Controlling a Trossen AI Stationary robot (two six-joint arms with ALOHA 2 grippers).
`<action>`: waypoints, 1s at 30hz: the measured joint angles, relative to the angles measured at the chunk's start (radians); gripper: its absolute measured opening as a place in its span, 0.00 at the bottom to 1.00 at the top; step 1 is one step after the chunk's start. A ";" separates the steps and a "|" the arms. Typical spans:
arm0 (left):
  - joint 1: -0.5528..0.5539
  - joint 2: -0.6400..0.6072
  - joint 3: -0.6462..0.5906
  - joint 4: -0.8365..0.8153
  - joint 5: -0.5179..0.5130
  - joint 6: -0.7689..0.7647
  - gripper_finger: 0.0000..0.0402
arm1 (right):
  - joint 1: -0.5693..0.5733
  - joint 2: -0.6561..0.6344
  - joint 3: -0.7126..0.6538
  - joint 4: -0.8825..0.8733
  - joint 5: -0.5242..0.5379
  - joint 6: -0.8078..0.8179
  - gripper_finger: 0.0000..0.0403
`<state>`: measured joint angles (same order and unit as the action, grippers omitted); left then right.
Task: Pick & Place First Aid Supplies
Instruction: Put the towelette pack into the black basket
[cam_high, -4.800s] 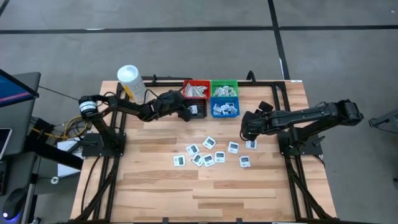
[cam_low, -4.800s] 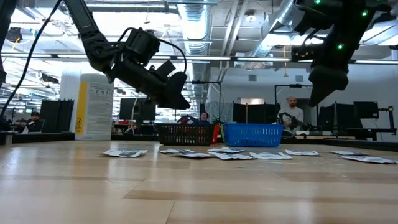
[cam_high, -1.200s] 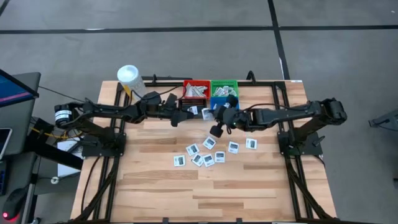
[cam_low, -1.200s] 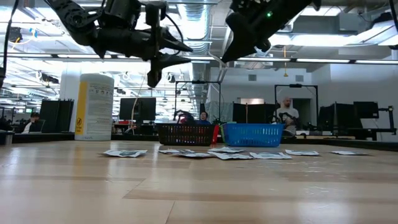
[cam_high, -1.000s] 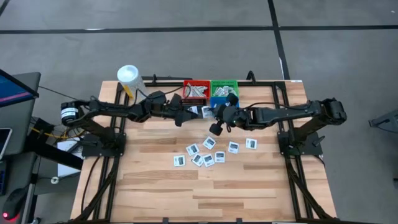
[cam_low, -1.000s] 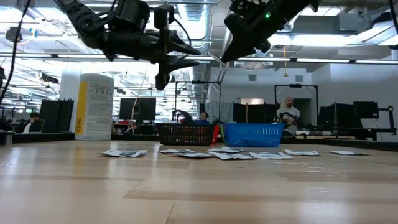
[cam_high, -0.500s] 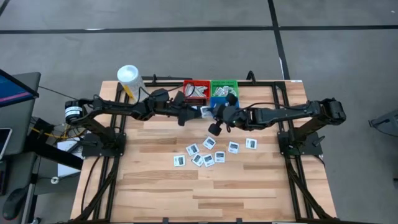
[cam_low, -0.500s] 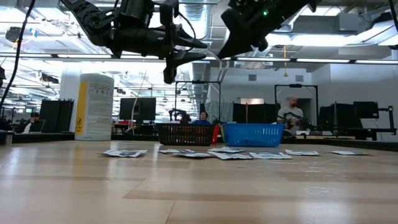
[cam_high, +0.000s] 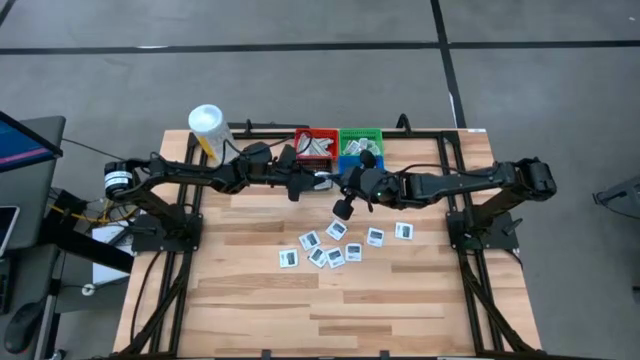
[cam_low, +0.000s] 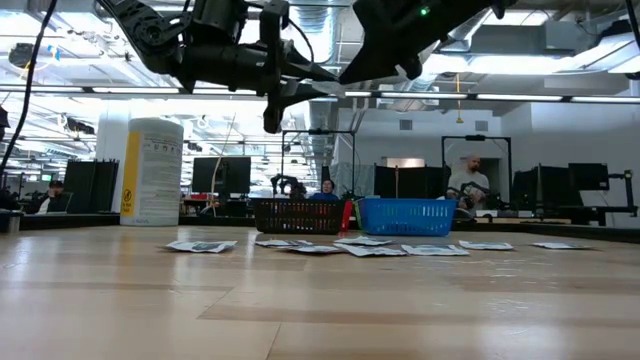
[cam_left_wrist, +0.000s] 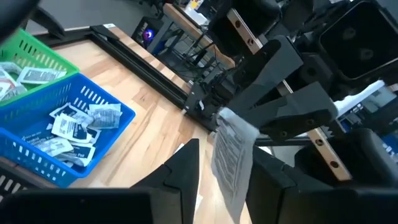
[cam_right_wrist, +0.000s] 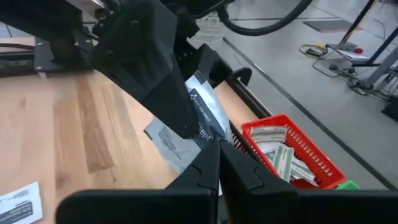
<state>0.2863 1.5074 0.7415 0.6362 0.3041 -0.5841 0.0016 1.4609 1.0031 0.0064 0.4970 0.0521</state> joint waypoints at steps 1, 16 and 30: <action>-0.003 0.000 0.000 0.001 0.000 0.010 0.26 | 0.003 0.000 0.000 0.005 -0.002 0.000 0.00; -0.023 0.000 0.000 -0.007 0.002 0.107 0.04 | 0.023 0.000 0.000 0.002 -0.045 0.000 0.04; 0.022 -0.001 0.000 -0.119 -0.198 0.311 0.04 | 0.030 0.000 0.000 -0.159 -0.055 0.142 0.34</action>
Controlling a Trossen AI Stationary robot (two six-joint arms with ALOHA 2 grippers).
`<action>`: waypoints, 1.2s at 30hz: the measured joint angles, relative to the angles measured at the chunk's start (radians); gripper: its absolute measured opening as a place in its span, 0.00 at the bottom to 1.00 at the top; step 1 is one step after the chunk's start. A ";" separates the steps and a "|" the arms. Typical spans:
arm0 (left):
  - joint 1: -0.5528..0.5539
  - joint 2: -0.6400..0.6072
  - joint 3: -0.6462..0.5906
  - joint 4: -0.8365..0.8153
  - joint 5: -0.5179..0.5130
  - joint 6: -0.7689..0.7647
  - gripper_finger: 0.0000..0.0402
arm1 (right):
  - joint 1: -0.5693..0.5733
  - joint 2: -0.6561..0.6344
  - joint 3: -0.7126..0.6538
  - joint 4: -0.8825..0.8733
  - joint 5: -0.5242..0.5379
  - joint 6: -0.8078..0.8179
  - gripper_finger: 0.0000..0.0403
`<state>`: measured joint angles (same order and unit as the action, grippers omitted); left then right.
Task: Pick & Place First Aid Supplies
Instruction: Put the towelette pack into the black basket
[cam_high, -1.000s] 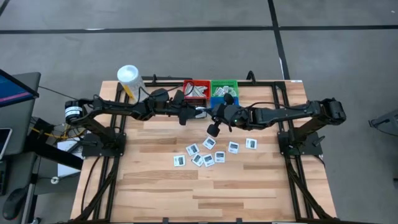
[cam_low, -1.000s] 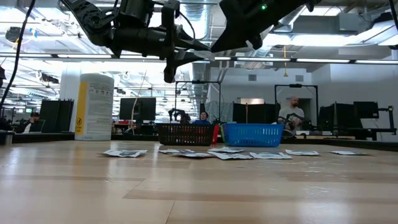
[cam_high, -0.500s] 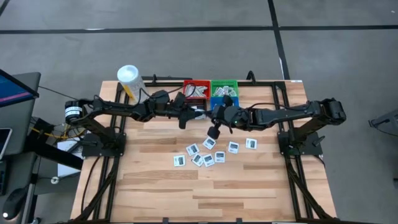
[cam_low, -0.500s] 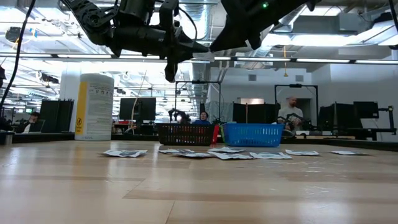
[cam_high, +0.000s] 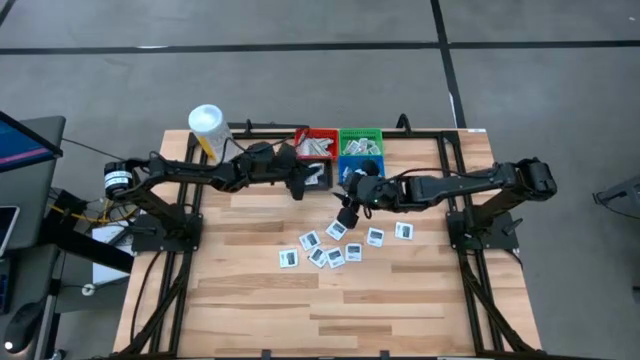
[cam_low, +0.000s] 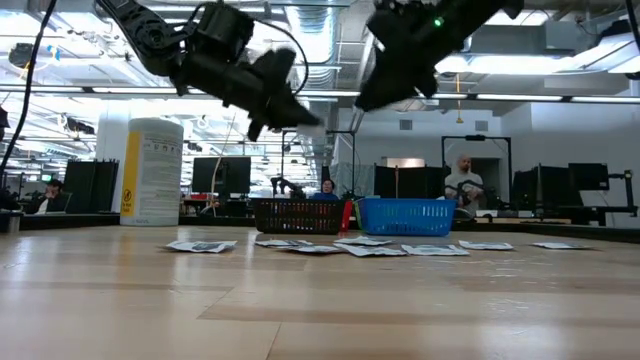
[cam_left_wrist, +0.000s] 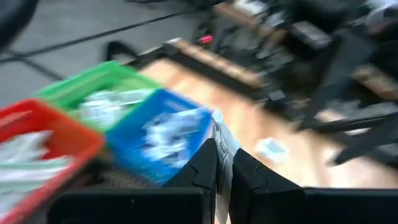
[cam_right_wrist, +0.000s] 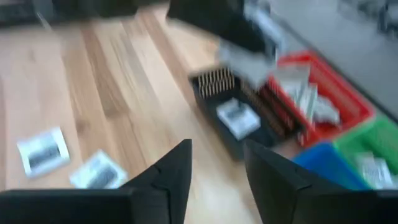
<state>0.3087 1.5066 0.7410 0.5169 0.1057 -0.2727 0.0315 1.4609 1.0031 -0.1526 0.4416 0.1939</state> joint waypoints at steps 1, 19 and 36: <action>0.005 0.000 0.000 -0.026 -0.035 0.026 0.04 | 0.000 0.000 0.000 -0.036 0.001 0.023 0.35; 0.074 0.000 -0.062 -0.220 -0.191 0.103 0.09 | -0.001 0.000 0.000 -0.390 0.006 0.237 0.33; 0.058 0.000 -0.065 -0.225 -0.180 0.048 0.28 | 0.018 0.000 -0.007 -0.794 -0.011 0.365 0.34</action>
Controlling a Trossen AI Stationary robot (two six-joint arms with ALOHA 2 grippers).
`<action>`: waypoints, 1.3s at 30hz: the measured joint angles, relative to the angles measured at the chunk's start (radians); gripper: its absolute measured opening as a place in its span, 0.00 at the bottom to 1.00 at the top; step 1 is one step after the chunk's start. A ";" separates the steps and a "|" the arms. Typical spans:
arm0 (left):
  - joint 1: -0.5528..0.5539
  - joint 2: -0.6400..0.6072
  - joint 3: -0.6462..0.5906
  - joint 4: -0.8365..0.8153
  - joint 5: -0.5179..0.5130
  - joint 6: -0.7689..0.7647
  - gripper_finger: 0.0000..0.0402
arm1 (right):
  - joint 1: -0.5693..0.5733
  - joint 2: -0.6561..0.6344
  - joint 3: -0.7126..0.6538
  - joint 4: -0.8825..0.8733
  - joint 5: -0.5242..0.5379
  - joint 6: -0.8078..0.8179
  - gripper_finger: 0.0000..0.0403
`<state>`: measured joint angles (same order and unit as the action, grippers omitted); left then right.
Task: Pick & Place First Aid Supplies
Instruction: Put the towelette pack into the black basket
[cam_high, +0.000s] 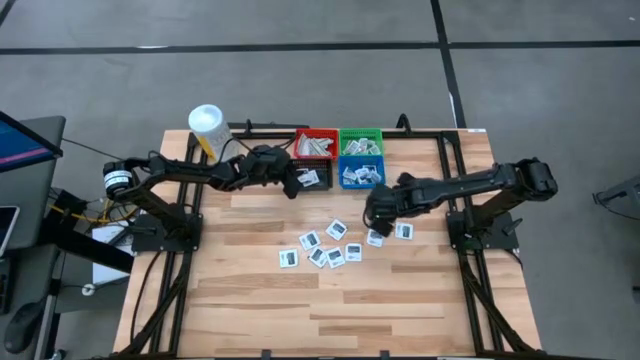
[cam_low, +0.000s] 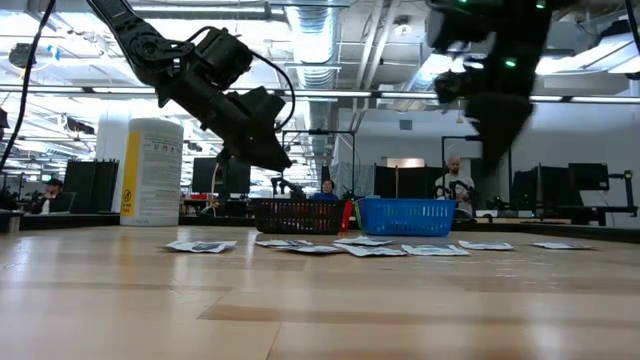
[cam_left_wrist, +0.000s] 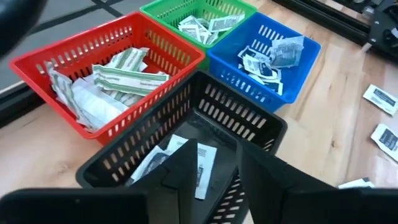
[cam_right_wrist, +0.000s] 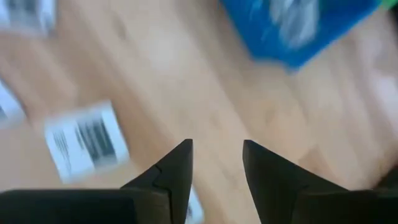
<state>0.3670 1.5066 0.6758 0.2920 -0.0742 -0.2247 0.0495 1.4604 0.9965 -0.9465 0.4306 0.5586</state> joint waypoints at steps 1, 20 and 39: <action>-0.003 0.000 0.000 0.000 0.000 -0.001 0.28 | 0.008 0.000 -0.010 -0.032 -0.019 0.011 0.34; -0.015 0.000 0.000 0.000 0.000 -0.001 0.28 | 0.115 -0.009 -0.448 0.395 -0.227 0.235 0.30; -0.069 0.000 -0.002 -0.005 0.199 -0.127 0.27 | 0.115 -0.011 -0.386 0.582 -0.251 0.116 0.01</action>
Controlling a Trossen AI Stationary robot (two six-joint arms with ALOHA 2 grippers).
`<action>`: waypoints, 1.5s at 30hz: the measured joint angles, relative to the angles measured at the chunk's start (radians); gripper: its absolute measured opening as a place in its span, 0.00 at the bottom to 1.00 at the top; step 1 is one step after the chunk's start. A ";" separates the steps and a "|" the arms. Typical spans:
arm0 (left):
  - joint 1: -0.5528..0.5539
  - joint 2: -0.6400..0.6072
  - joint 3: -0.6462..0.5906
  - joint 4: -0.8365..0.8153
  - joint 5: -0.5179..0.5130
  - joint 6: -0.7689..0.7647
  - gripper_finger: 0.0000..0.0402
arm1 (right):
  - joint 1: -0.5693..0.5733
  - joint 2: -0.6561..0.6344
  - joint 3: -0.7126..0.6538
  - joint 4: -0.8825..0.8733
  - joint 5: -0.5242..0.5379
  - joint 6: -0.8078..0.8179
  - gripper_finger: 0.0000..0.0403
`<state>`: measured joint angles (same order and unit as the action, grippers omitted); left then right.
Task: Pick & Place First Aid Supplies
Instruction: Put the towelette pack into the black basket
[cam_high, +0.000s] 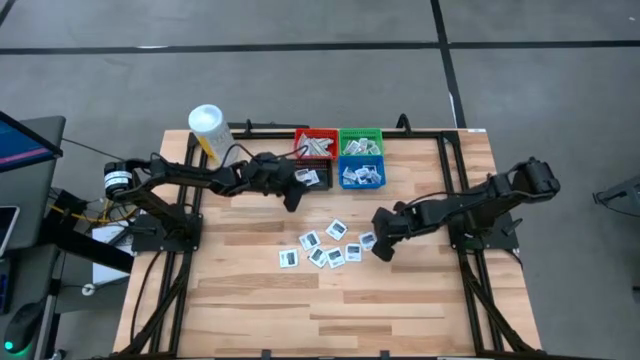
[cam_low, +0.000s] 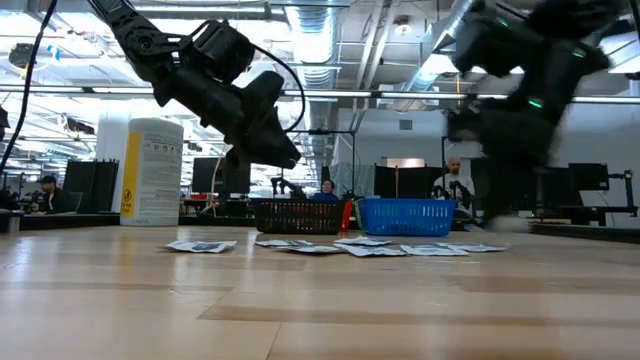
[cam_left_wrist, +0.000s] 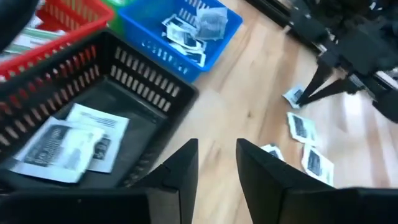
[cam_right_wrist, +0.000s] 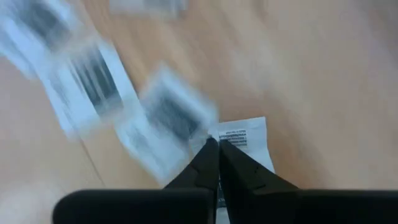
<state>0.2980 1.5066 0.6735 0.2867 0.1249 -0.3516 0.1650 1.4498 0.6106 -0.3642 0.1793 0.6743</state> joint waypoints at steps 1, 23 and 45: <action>-0.006 0.000 0.000 0.000 0.000 -0.008 0.27 | -0.011 -0.003 0.016 -0.006 -0.001 -0.032 0.01; -0.009 0.000 0.000 0.243 0.293 -0.372 0.28 | -0.181 -0.007 0.348 0.222 0.028 -0.546 0.00; -0.009 0.107 0.107 0.324 0.298 -0.498 0.28 | -0.187 -0.004 0.349 0.258 0.031 -0.580 0.00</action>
<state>0.2890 1.6138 0.7803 0.6105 0.4229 -0.8501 -0.0216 1.4456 0.9592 -0.1066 0.2100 0.0948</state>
